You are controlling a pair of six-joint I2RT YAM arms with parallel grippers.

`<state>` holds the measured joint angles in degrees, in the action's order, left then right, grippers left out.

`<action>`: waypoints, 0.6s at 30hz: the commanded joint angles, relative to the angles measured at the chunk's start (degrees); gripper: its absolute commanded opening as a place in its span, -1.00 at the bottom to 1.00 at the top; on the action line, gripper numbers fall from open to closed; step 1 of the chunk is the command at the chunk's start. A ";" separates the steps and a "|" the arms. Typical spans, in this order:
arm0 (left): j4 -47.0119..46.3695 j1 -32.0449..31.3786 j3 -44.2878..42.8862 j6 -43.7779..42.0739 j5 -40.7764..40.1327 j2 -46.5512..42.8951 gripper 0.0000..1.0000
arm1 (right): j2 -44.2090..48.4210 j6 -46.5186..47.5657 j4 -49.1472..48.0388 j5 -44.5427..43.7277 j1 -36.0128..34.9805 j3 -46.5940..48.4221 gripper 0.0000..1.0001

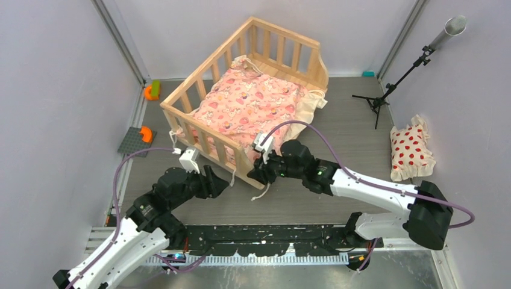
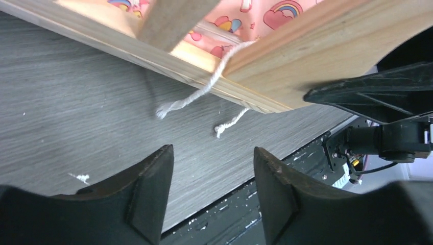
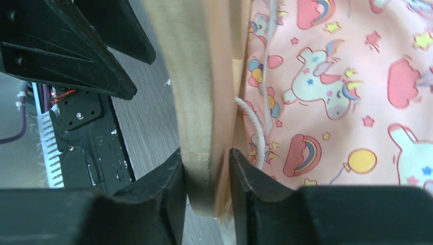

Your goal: Set up the pet bed

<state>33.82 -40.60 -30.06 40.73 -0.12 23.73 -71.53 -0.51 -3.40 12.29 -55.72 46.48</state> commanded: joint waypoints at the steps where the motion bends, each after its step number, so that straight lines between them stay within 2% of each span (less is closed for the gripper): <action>1: -12.22 -0.12 3.23 -4.06 -1.76 0.39 0.27 | 9.08 -4.32 -0.09 -8.13 4.93 -2.27 -0.16; 5: -20.52 -0.11 8.09 -6.60 -0.85 -0.16 0.30 | 18.80 -9.81 2.99 -8.25 4.88 -7.66 0.08; 12: -36.95 -0.25 14.78 -8.67 7.21 2.24 0.32 | 32.08 -16.67 1.39 -8.95 4.72 -17.42 0.17; 15: -38.47 -1.02 14.09 -10.54 9.74 4.89 0.32 | 34.30 -17.78 5.97 -9.05 4.66 -17.76 0.17; 18: -38.67 -5.43 14.28 -12.54 7.56 5.69 0.32 | 37.14 -19.55 8.64 -10.41 4.45 -19.14 0.18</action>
<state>2.55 -41.87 -15.11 32.14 6.35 28.64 -37.63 -16.25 2.72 4.43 -51.13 28.86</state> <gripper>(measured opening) 0.659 0.585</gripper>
